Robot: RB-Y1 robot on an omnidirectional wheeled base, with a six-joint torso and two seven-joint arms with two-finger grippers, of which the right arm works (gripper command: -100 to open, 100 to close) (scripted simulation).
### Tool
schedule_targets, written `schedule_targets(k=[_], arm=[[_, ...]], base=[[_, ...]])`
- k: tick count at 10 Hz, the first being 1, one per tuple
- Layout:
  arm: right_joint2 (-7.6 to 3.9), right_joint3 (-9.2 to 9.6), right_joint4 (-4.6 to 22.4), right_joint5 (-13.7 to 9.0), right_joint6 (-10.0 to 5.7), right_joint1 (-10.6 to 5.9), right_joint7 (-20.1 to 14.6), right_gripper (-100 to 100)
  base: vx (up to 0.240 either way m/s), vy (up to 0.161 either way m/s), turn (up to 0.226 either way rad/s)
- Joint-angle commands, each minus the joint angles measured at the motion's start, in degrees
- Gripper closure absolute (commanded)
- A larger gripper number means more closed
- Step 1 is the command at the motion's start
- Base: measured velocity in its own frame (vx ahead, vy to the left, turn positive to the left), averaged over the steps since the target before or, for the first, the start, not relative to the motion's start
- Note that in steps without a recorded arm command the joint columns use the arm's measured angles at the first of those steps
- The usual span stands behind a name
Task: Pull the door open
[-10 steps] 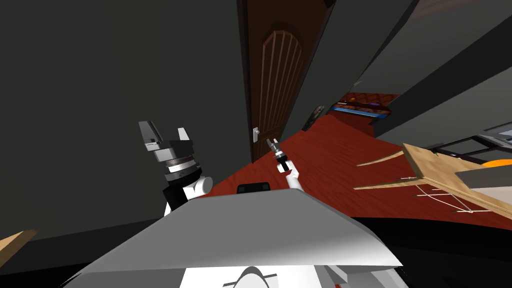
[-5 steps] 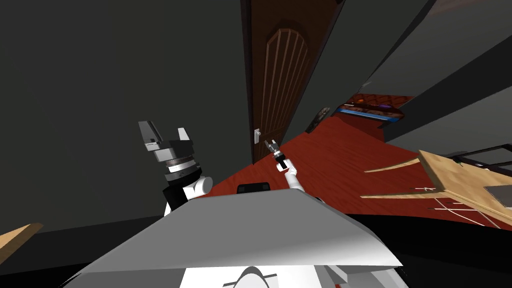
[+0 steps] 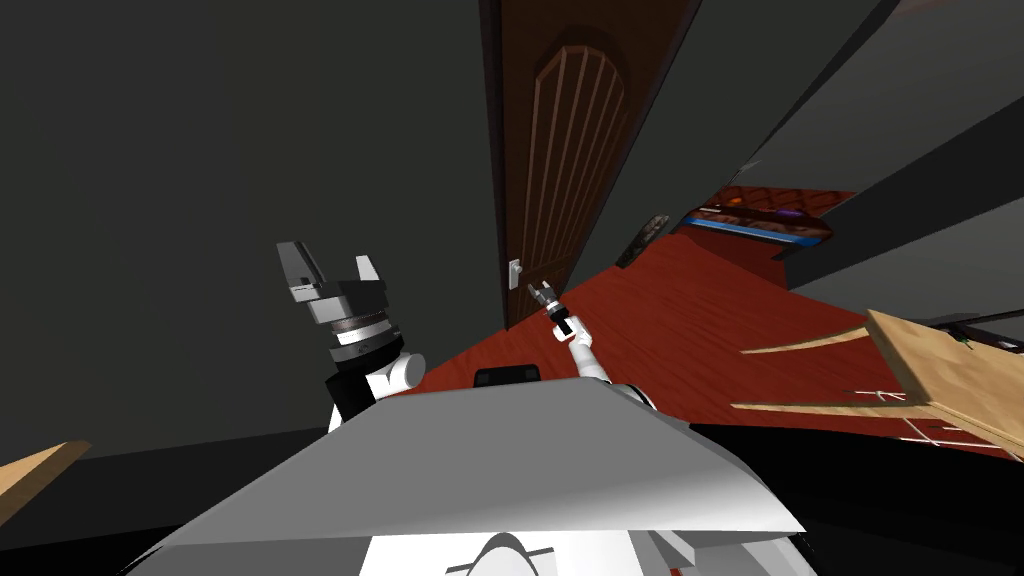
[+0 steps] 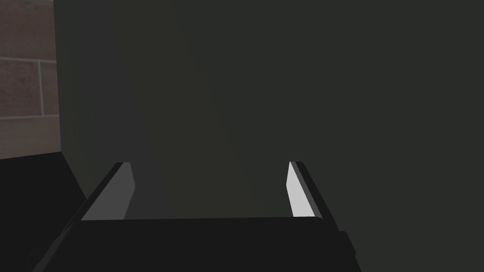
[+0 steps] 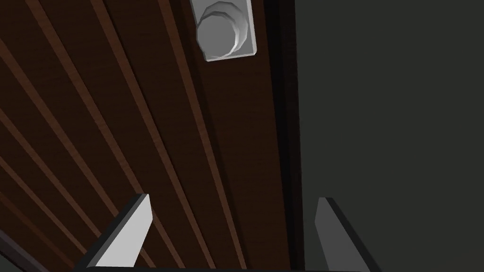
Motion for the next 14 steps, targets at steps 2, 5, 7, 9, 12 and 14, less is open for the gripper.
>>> schedule_targets(k=[2,5,7,9,12,14], arm=[[-0.12,-0.39,4.2,2.5,-0.17,-2.34,2.2,-100],[-0.36,-0.70,7.5,4.2,-0.32,-4.07,3.5,-100],[-0.56,-0.98,10.3,5.7,-0.46,-5.59,4.7,-100],[-0.76,-1.28,13.2,7.3,-0.60,-7.19,6.0,-100],[-0.81,-1.19,13.4,7.8,-0.42,-7.33,6.1,-100],[-1.79,-2.05,14.2,7.3,-1.06,-7.32,6.1,-100]], base=[[0.051,-0.046,0.087],[0.060,-0.044,0.053],[0.051,-0.035,0.067],[0.048,-0.042,0.060],[0.037,-0.032,0.030],[0.130,0.066,0.077]])
